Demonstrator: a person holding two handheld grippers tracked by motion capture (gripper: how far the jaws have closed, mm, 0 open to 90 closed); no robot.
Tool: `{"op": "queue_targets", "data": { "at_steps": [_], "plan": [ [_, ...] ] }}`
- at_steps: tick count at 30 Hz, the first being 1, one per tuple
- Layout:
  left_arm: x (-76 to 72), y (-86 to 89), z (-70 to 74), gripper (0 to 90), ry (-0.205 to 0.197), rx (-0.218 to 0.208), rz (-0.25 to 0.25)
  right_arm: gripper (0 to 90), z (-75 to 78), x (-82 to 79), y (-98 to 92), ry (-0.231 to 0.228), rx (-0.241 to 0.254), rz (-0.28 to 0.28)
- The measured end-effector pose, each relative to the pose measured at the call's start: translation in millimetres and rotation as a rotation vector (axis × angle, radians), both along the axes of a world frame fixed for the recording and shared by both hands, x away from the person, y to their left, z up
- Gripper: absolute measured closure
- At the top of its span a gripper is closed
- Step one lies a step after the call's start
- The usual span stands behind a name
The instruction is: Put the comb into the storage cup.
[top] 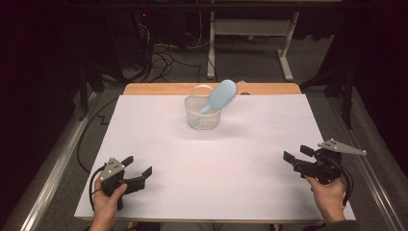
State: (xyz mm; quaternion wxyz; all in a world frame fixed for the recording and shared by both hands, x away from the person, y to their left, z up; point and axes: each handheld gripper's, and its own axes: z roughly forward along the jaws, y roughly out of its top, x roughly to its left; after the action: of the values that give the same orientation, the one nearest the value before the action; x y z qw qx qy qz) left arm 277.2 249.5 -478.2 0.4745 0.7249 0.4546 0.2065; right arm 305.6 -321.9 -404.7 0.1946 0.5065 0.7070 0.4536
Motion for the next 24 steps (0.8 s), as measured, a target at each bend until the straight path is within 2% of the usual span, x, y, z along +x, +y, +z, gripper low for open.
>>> {"op": "queue_targets", "data": {
  "at_steps": [24],
  "plan": [
    [-1.4, -0.5, 0.1, 15.3, 0.002, -0.005, -0.011, 23.1, -23.7, -19.4, -21.4, 0.0, 0.028, -0.073]
  ]
}}
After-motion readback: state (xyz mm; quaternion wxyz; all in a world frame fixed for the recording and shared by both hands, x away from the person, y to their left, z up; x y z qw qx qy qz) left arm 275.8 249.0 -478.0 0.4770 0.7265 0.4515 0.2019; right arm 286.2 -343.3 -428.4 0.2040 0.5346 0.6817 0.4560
